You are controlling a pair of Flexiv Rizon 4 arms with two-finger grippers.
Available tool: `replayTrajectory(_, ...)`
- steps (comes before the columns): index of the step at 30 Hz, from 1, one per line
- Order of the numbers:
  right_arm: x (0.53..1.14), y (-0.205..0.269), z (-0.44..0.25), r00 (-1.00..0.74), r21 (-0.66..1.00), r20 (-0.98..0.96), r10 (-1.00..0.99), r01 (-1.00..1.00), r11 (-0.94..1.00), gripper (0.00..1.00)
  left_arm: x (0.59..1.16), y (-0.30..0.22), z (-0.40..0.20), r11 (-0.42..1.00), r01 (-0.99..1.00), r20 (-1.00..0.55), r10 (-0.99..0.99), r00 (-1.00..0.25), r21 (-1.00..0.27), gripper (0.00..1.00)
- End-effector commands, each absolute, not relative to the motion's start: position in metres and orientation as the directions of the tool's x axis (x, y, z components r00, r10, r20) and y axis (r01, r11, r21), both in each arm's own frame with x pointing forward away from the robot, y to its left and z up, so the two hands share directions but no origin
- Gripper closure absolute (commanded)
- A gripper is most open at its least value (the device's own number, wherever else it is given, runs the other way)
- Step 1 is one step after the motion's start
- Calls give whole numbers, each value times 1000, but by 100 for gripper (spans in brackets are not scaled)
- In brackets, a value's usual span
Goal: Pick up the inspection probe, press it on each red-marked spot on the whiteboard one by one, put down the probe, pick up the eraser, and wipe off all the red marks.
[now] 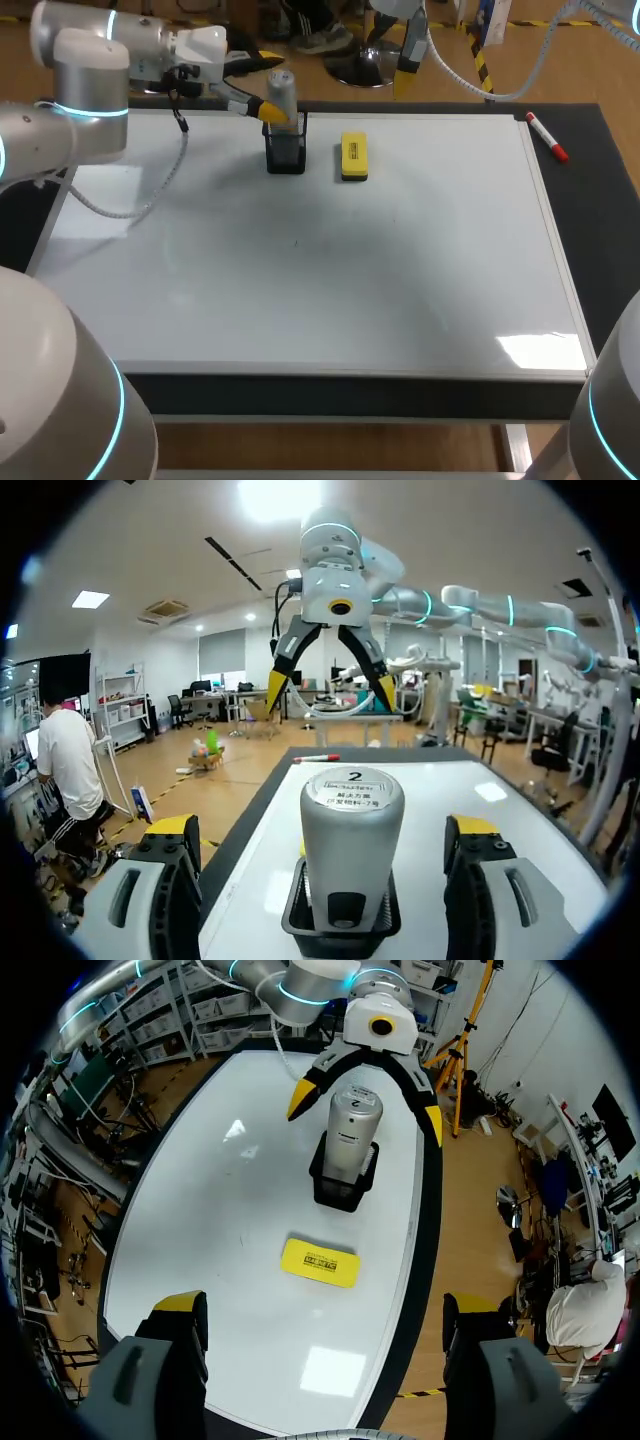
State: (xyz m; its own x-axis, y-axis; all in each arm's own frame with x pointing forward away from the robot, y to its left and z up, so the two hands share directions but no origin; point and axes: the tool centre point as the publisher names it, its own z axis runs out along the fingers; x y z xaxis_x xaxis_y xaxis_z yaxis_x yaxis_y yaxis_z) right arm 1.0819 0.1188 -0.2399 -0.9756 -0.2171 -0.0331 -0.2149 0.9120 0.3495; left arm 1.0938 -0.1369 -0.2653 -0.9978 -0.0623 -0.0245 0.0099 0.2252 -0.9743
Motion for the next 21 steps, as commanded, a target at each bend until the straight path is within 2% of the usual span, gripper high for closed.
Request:
replayTrajectory(1, 1083, 119, -239, -975, 345, -29, -219, -216, 913, 0, 1078, -129, -250, 304, 18, -53, -109, -993, -952, 0)
replayTrajectory(11, 1083, 119, -239, -975, 345, -29, -219, -216, 913, 0, 1072, -107, -249, 394, 24, -73, -110, -991, -919, 0)
replayTrajectory(21, 1083, 119, -239, -975, 345, -29, -219, -216, 913, 0, 1072, -92, -241, 416, 31, -83, -106, -991, -909, 0)
